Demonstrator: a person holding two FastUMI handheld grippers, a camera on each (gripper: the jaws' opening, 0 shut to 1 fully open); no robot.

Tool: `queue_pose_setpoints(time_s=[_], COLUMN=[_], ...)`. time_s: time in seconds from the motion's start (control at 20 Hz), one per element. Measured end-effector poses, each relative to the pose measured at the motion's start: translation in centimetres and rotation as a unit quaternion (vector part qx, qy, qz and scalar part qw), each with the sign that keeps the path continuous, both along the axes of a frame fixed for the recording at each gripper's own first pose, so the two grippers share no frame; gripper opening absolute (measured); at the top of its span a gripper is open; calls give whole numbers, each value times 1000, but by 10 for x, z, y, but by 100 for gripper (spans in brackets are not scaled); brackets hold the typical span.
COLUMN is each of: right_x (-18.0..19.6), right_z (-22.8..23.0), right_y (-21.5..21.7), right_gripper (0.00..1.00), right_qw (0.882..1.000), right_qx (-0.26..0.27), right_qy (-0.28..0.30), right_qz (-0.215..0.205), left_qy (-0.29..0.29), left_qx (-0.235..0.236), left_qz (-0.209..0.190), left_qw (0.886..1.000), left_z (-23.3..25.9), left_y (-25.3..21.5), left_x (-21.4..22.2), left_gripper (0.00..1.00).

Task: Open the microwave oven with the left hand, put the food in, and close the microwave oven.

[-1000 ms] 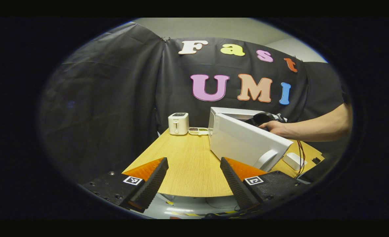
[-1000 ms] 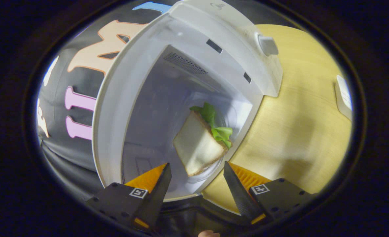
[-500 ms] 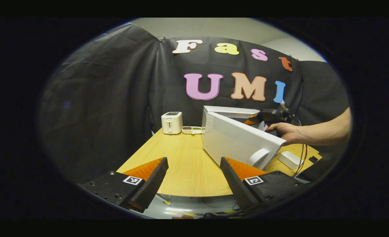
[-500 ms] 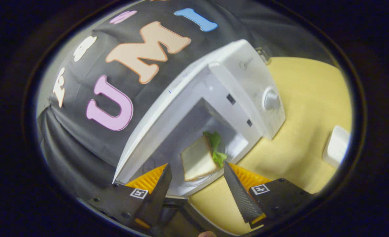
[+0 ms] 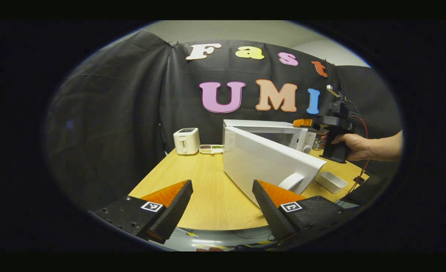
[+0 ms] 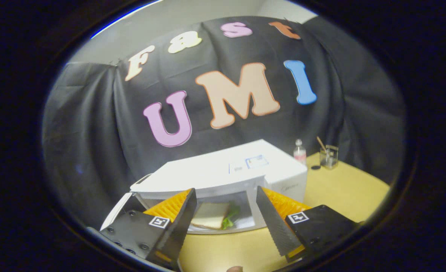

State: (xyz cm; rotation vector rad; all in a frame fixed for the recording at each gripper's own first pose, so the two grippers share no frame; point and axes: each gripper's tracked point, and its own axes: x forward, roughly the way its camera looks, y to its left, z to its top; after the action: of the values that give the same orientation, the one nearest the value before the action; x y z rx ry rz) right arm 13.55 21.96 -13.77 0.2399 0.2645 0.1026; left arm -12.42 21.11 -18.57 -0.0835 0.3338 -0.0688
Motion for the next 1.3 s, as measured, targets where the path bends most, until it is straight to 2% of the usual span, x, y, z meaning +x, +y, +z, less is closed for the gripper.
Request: queue_pose_setpoints(time_s=[0.1, 0.3, 0.35, 0.4, 0.45, 0.5, 0.6, 0.65, 0.75, 0.8, 0.85, 0.9, 0.95, 1.3], right_x=[-4, -13, -18, -21, -24, -27, -32, -32, -34, -36, -36, -37, -38, -40], right_z=[32, 68, 75, 84, 89, 93, 102, 108, 120, 124, 127, 130, 133, 138], right_y=[-12, -31, -35, -41, -47, -50, -58, -62, -68, -71, -74, -77, -79, -100], right_gripper=[86, 86, 97, 87, 87, 92, 95, 95, 95, 100, 95, 100, 95, 95], right_qw=[998, 989, 986, 984, 982, 981, 978, 978, 976, 974, 974, 973, 973, 973], right_qx=[-42, -104, -114, -124, -131, -137, -145, -147, -147, -149, -151, -150, -150, -149], right_qy=[-43, -95, -105, -112, -119, -123, -131, -136, -149, -155, -157, -161, -163, -161], right_qz=[19, 46, 53, 55, 59, 63, 67, 66, 65, 66, 66, 66, 67, 71], left_qy=[9, 15, 18, 20, 20, 29, 73, 90, 91, 90, 91, 91, 91, 83], left_qx=[6, 10, 9, 11, 20, 32, 46, 29, 19, 21, 26, 31, 34, 41], left_qz=[-2, 0, -1, 2, 15, 33, 78, 69, 68, 64, 59, 55, 51, 37], left_qw=[1000, 1000, 1000, 1000, 999, 999, 993, 993, 993, 994, 994, 994, 994, 995], left_z=[-4, -8, -10, -10, -11, -17, -38, -44, -45, -45, -45, -45, -44, -38], left_y=[-5, -18, -22, -24, -19, -13, 0, -9, -20, -25, -31, -35, -40, -72], left_x=[2, 7, 7, 7, 8, 10, 5, 0, 1, 1, 1, 0, 1, 6], left_gripper=[98, 97, 97, 94, 76, 57, 19, 1, 1, 1, 1, 1, 1, 0])
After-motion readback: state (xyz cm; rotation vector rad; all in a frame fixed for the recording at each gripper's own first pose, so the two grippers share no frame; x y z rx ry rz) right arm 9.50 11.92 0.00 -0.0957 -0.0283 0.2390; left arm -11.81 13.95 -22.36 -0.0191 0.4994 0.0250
